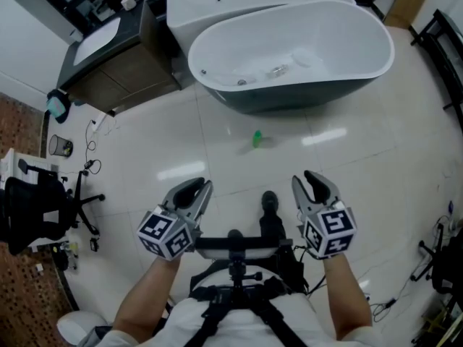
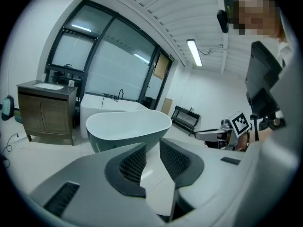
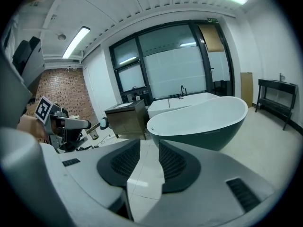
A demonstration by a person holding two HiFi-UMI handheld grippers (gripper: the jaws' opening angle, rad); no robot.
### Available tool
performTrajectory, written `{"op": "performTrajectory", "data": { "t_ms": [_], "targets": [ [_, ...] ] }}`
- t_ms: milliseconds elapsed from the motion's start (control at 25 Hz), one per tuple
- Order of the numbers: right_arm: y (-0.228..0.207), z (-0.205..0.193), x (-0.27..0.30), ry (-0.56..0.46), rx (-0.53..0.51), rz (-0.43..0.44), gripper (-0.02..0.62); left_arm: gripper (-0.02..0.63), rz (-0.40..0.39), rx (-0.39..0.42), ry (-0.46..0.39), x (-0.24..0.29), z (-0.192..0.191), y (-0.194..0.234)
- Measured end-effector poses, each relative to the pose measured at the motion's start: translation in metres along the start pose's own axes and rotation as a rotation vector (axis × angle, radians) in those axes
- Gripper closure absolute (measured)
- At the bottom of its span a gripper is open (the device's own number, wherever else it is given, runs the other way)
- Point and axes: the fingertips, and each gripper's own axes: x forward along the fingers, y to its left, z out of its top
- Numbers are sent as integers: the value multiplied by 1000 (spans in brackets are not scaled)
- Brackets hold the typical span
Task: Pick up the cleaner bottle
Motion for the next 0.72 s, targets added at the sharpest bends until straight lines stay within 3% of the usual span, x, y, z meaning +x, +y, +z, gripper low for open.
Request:
{"op": "performTrajectory", "data": {
  "t_ms": [280,720],
  "targets": [
    [-50,-12,30,75,28,6,472,517,-13,-11,64,74,-11,7],
    [-91,-65,92,173,77,22,472,517,-4,-12,174,168,-73,50]
  ]
}}
